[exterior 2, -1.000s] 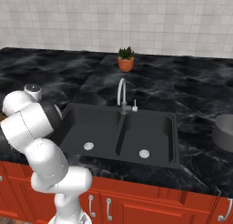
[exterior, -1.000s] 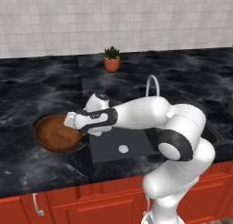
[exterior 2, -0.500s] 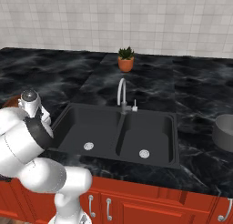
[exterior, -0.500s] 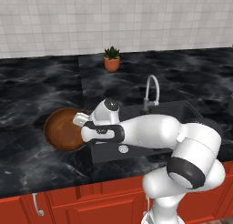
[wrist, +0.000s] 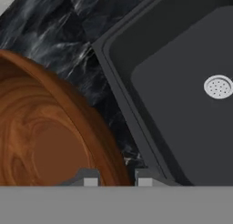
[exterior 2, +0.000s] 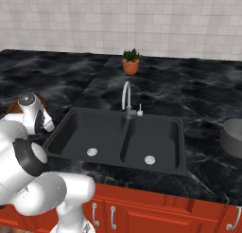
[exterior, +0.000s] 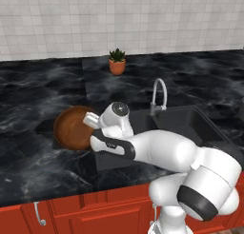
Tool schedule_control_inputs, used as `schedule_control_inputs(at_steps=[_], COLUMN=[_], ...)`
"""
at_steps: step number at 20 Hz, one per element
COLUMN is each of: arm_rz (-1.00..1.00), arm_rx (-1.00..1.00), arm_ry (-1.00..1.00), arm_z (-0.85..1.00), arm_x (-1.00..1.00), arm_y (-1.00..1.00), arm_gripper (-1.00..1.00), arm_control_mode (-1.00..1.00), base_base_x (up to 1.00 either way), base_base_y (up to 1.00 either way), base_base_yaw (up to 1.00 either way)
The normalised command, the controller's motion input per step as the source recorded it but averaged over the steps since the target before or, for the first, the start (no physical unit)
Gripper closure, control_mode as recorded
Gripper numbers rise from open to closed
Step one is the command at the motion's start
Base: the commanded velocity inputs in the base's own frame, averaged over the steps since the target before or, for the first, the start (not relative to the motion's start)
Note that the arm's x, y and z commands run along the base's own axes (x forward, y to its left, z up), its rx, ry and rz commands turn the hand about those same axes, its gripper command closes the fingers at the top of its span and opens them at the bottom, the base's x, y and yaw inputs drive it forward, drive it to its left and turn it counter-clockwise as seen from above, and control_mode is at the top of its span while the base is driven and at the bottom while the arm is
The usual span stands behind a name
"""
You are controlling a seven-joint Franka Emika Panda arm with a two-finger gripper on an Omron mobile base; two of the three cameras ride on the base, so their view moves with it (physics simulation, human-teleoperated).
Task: Place the saucepan in the left basin and the bowl in the right basin of the sink.
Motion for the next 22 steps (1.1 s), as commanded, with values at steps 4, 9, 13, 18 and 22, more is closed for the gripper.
schedule_control_inputs(at_steps=[4,9,13,18,22], arm_rz=[-0.16,-0.16,-0.14,-0.11,-0.12], arm_rx=[0.0,0.0,0.0,0.02,0.0], arm_ry=[0.12,0.16,0.2,0.09,0.0], arm_z=[0.37,0.36,0.32,0.23,0.16], arm_x=[0.0,0.0,-0.05,-0.14,-0.22], arm_y=[-0.2,-0.19,-0.23,-0.18,-0.24], arm_gripper=[1.0,1.0,1.0,1.0,1.0], arm_control_mode=[-1.0,-1.0,-1.0,-1.0,-1.0], base_base_x=[0.0,0.0,0.0,0.0,0.0], base_base_y=[0.0,0.0,0.0,0.0,0.0], base_base_yaw=[0.0,0.0,0.0,0.0,0.0])
